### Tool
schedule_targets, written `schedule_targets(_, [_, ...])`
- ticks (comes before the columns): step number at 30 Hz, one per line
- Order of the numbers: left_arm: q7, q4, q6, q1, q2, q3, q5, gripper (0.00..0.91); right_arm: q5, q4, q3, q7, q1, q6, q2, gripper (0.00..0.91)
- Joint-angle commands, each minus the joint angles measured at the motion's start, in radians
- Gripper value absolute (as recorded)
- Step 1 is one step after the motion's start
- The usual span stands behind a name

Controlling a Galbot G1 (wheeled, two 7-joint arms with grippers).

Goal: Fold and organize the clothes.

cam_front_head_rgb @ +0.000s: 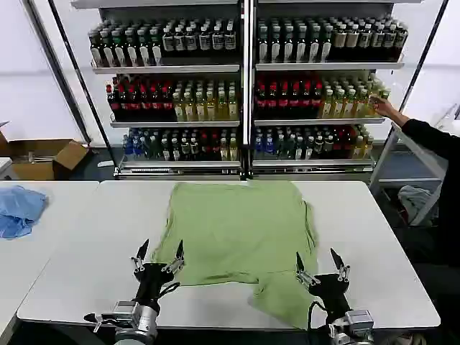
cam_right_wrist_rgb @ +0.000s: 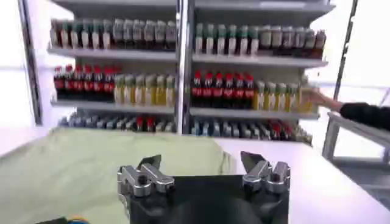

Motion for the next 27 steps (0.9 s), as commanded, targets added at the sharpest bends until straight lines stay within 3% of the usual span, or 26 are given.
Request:
schedule_targets(1, [0.004,-0.017,0.292,0.030,0.077,-0.034,-0.060,0.907,0.000,0.033,-0.013,0.011,-0.137,-0.106,-0.005,0.907])
schedule_targets(5, [0.005,0.013,0.335,0.016,0.105,-0.031,-0.066,0.907,-0.002,0.026,-0.026,0.015,-0.170,-0.106,0.007,0.907])
schedule_targets(21, [-0.028,0.192,0.335,-0.082,0.119,-0.015,-0.081,0.907,-0.014,-0.106,-0.074,0.022,-0.067,-0.072,0.059,0.907])
schedule_targets(22, [-0.028,0.196,0.335,-0.084,0.120,-0.014,-0.082,0.907,-0.015,-0.108,-0.079,0.019,-0.066,-0.072,0.061,0.796])
schedule_targets(23, [-0.028,0.200,0.335,-0.086,0.120,-0.011,-0.083,0.877,-0.014,-0.111,-0.083,0.018,-0.065,-0.071,0.063,0.796])
schedule_targets(24, [-0.028,0.210,0.335,-0.088,0.119,-0.009,-0.079,0.756,-0.011,-0.114,-0.088,0.013,-0.062,-0.071,0.065,0.322])
schedule_targets(25, [-0.029,0.213,0.335,-0.090,0.119,-0.008,-0.079,0.534,-0.007,-0.117,-0.090,0.012,-0.060,-0.071,0.065,0.040])
schedule_targets(26, [-0.030,0.218,0.335,-0.092,0.119,-0.007,-0.079,0.393,-0.002,-0.123,-0.092,0.010,-0.057,-0.072,0.066,0.000])
schedule_targets(27, [-0.030,0.222,0.335,-0.093,0.117,-0.007,-0.081,0.393,0.001,-0.128,-0.095,0.010,-0.052,-0.072,0.067,0.000])
